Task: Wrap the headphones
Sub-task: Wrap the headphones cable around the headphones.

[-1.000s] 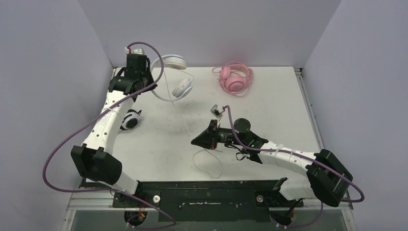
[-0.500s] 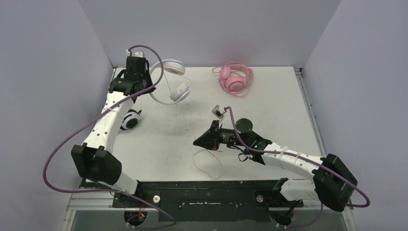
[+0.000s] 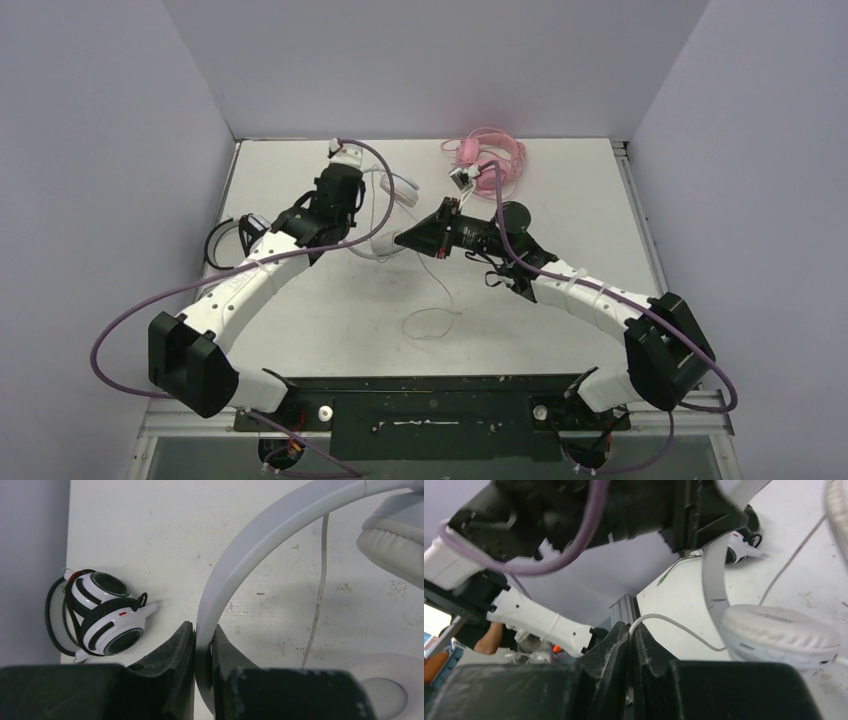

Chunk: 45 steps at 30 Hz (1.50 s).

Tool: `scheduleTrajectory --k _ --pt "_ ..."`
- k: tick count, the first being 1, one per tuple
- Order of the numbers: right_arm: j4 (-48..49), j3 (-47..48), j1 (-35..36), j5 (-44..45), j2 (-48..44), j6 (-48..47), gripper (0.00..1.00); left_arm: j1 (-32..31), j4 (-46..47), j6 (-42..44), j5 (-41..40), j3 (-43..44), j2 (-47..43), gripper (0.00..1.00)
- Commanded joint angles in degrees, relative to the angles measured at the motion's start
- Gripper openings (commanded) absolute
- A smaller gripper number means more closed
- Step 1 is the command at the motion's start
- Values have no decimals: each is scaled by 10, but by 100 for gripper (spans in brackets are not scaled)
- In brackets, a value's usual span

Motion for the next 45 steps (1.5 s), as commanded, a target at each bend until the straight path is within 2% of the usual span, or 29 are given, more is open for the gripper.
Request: scheduleTrajectory --k 1,4,8,12,14,20,25,29,35,40,45 --pt "128 40 -35 -32 47 100 7 -48 80 69 -95 -6 -42 0" --pt "169 53 -63 -51 79 145 7 -72 65 83 -112 -14 -47 0" --pt "183 79 -93 -82 114 167 6 -83 17 77 -84 -2 -40 0" --pt "146 112 -125 -123 134 154 5 -94 -39 77 -67 20 -21 0" --pt "103 125 -139 -137 138 136 2 -96 -60 78 -65 28 -13 0" --pt "-54 179 -162 -152 145 43 0 -96 -151 59 -17 80 31 0" --pt "-208 235 -169 -142 153 -81 2 -98 -190 53 5 106 57 0" --pt "-315 277 -168 -167 169 -172 1 -97 -242 37 41 151 85 0" --pt "-458 310 -168 -107 164 -312 2 -97 -307 35 84 202 124 0" --pt "-546 346 -166 -71 169 -396 5 -97 -356 28 78 236 155 0" --pt "-581 356 -157 -43 171 -432 6 -97 -386 22 94 264 181 0"
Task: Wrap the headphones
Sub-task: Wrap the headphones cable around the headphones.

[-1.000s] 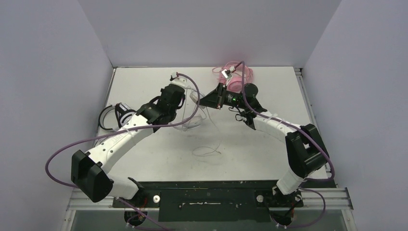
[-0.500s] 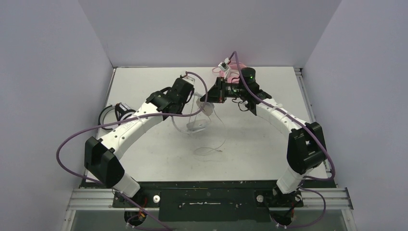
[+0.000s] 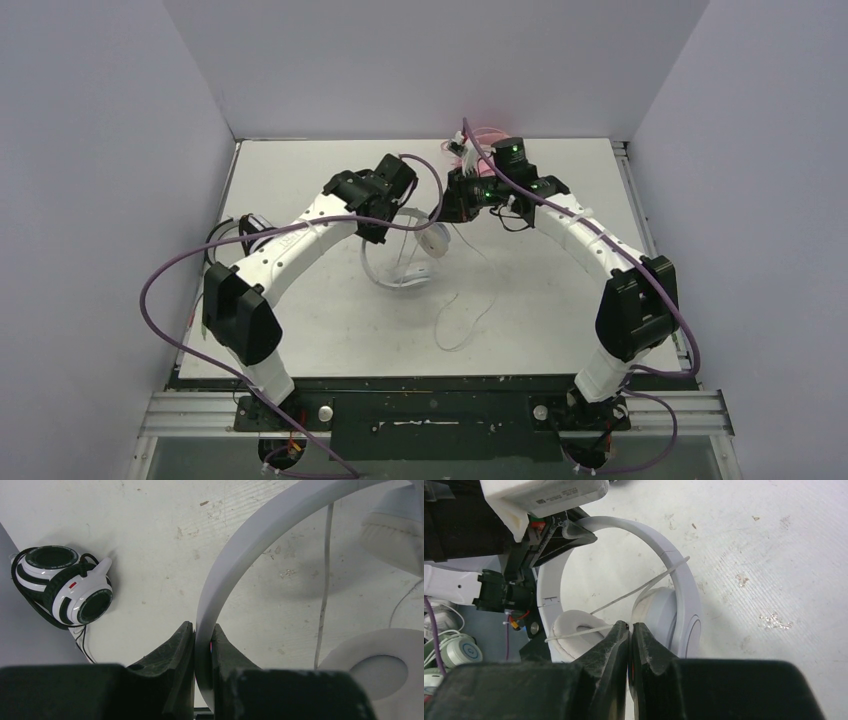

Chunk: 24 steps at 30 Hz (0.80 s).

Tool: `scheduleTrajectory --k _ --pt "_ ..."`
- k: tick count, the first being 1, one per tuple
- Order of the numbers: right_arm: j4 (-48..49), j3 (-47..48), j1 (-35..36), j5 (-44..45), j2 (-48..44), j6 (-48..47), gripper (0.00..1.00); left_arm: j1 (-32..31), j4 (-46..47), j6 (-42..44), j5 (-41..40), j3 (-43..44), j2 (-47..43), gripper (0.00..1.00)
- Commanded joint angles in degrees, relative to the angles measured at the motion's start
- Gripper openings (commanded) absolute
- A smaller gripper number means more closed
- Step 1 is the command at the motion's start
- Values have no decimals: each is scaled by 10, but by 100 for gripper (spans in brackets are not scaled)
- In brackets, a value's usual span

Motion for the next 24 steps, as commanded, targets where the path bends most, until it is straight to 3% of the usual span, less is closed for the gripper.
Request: scheduleTrajectory --k 1,11,16,24 --pt "-22 26 -2 57 -5 -69 6 -3 -68 1 34 43 11 0" --pt "-34 25 7 162 -26 -127 17 -3 -65 8 124 30 2 0" --pt "-17 9 6 158 -32 -132 19 -3 -65 2 156 20 -17 0" --pt "58 -56 -7 151 -68 -85 33 1 -56 -6 210 6 -51 0"
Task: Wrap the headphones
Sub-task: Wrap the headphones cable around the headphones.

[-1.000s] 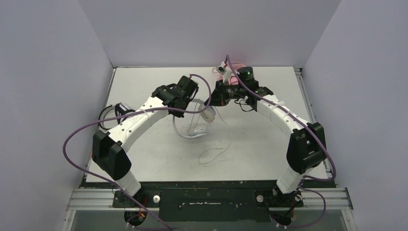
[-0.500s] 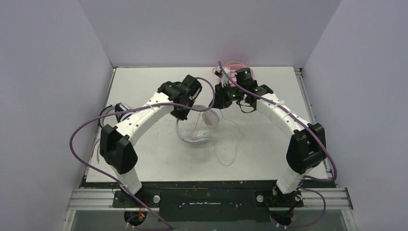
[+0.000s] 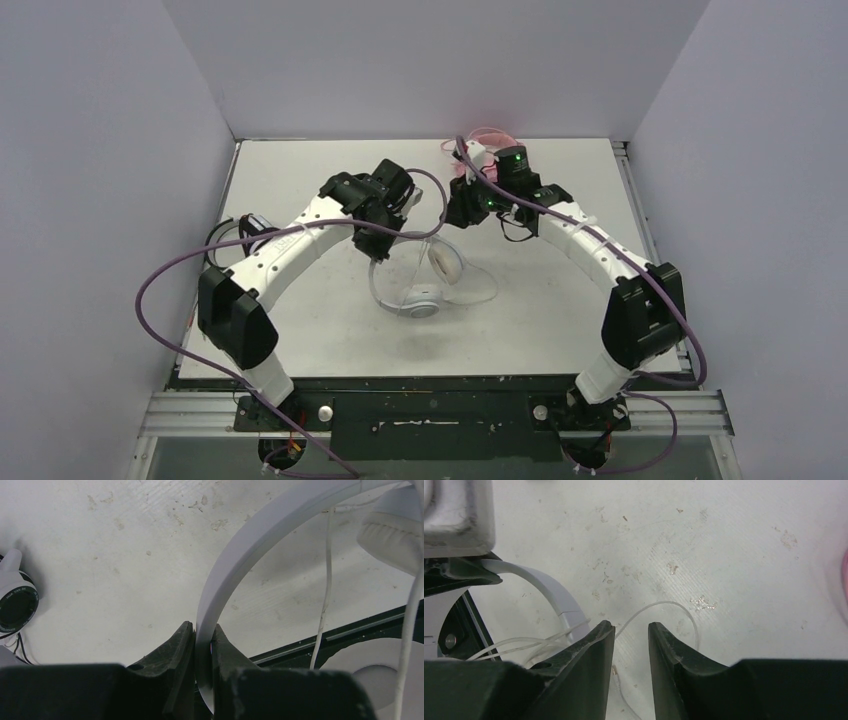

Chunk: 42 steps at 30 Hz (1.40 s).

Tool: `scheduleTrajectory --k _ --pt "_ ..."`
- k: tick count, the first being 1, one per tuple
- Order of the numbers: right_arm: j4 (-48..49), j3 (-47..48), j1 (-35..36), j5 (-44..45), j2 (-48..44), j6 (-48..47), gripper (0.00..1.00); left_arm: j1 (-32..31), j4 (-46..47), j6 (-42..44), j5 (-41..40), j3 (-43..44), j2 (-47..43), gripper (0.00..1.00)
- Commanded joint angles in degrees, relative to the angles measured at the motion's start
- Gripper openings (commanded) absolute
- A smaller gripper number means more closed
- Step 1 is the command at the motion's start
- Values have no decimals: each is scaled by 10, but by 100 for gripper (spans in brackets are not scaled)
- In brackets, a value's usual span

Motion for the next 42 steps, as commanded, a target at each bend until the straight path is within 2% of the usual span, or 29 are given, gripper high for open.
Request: scheduleTrajectory --k 1,4,8,12,15,17,20,21,25,27,42 --pt "84 -36 -18 7 -52 34 33 2 0 -6 48 9 -51 0" --pt "123 -69 -32 26 -77 55 35 3 -8 -12 43 14 -62 0" --pt "201 -142 -46 54 -128 76 42 4 -22 -25 33 29 -80 0" --pt "328 -256 -48 88 -185 107 47 4 -38 -39 32 56 -93 0" --pt "460 -361 -50 126 -220 166 61 4 -44 -52 30 72 -99 0" --pt "538 -413 -50 109 -214 180 68 4 -45 -59 31 79 -101 0" --pt "605 -446 -44 91 -188 180 98 4 -45 -65 36 88 -101 0" --pt "628 -458 -42 91 -181 180 100 4 -44 -65 37 90 -101 0" --pt "747 -499 -37 88 -153 184 99 4 -46 -66 36 96 -107 0" --pt "776 -508 -36 85 -136 179 97 4 -48 -68 33 98 -112 0" --pt "800 -434 -18 75 25 156 84 4 -44 -73 43 100 -133 0"
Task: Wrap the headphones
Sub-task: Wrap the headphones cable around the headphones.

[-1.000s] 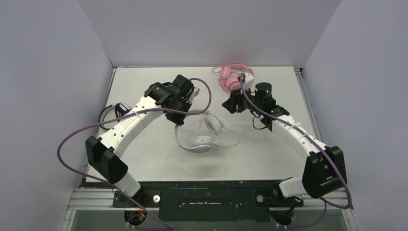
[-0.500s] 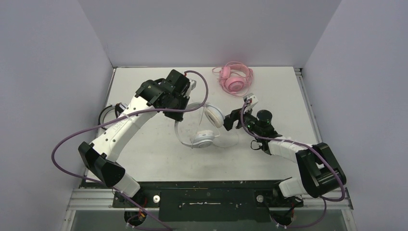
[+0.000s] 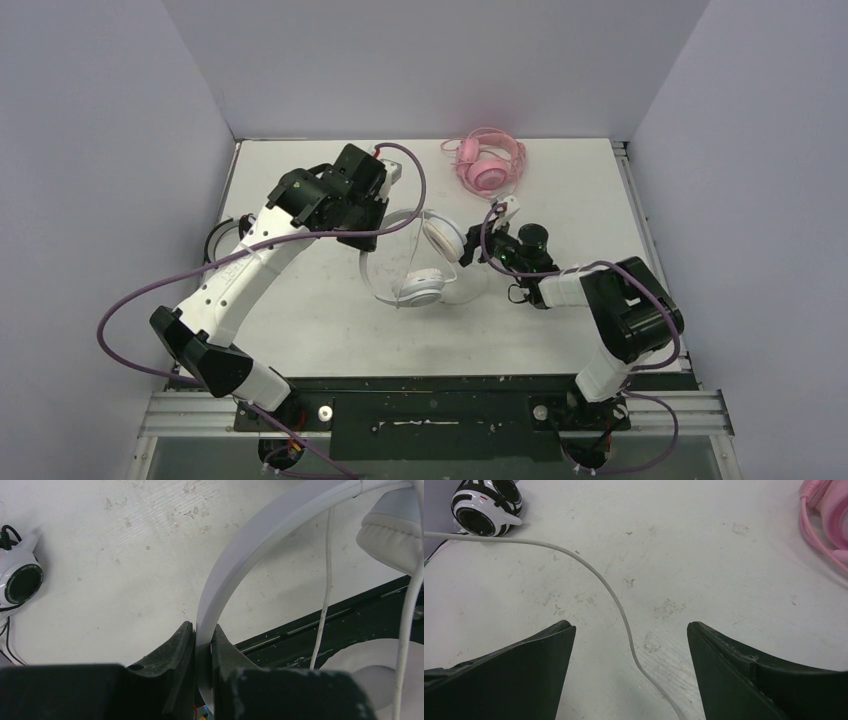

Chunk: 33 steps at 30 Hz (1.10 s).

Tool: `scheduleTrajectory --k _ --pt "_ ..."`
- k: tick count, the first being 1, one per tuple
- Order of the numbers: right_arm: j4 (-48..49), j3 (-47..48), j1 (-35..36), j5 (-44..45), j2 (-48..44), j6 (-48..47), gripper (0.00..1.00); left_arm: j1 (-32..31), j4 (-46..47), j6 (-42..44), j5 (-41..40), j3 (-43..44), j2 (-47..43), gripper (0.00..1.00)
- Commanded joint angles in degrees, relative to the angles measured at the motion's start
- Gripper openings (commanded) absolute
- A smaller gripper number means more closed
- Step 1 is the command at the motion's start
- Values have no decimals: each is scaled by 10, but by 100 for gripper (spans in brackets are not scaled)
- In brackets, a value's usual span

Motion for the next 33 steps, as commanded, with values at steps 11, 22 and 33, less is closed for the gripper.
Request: scheduleTrajectory --k 11,22,33 --pt "68 88 37 1 132 27 59 4 21 -9 24 39 -20 0" --pt "150 41 71 -18 157 71 6 16 47 -6 41 49 -17 0" --pt "268 -103 183 -23 52 131 0 153 130 -46 89 34 -11 0"
